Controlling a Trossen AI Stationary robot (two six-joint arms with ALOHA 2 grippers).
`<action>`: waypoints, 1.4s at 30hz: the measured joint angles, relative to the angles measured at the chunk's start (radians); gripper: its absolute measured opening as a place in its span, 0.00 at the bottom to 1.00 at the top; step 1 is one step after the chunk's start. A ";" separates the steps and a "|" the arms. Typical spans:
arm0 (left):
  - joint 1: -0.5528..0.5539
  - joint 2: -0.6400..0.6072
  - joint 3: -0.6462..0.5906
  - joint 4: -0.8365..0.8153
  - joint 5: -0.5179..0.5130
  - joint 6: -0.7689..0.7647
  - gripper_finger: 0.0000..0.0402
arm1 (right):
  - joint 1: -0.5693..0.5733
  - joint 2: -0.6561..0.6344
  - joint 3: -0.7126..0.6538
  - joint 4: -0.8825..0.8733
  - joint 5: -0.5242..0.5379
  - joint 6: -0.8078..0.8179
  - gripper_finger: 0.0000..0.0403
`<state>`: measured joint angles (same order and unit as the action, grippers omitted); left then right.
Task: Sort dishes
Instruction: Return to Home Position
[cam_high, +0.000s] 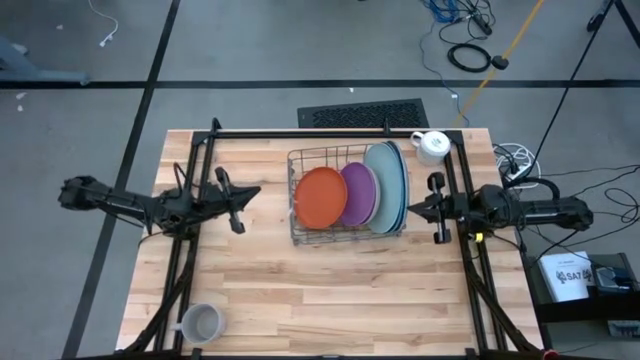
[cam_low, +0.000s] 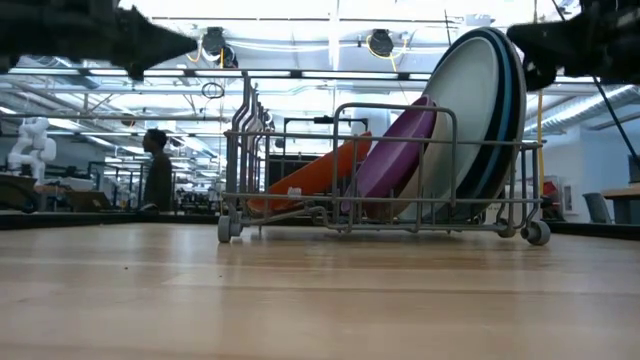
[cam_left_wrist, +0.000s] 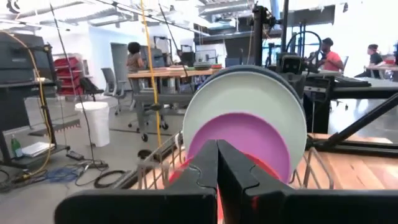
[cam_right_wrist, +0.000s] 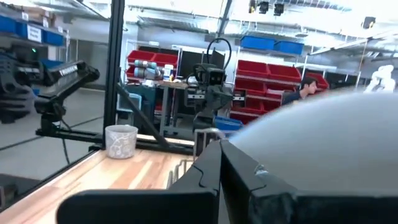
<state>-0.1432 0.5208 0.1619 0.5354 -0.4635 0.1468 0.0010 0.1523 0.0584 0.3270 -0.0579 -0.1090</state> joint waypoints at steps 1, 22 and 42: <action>0.000 -0.019 -0.025 0.012 -0.002 -0.003 0.00 | 0.000 -0.017 -0.019 0.000 -0.001 0.013 0.00; 0.044 -0.158 -0.155 -0.218 0.038 -0.093 0.00 | 0.001 -0.085 -0.043 -0.197 -0.044 0.071 0.00; 0.050 -0.249 -0.156 -0.430 0.096 -0.168 0.00 | 0.000 -0.084 -0.043 -0.299 -0.045 0.072 0.00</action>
<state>-0.0937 0.2714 0.0055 0.1050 -0.3672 -0.0216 0.0006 0.0681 0.0154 0.0280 -0.1031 -0.0366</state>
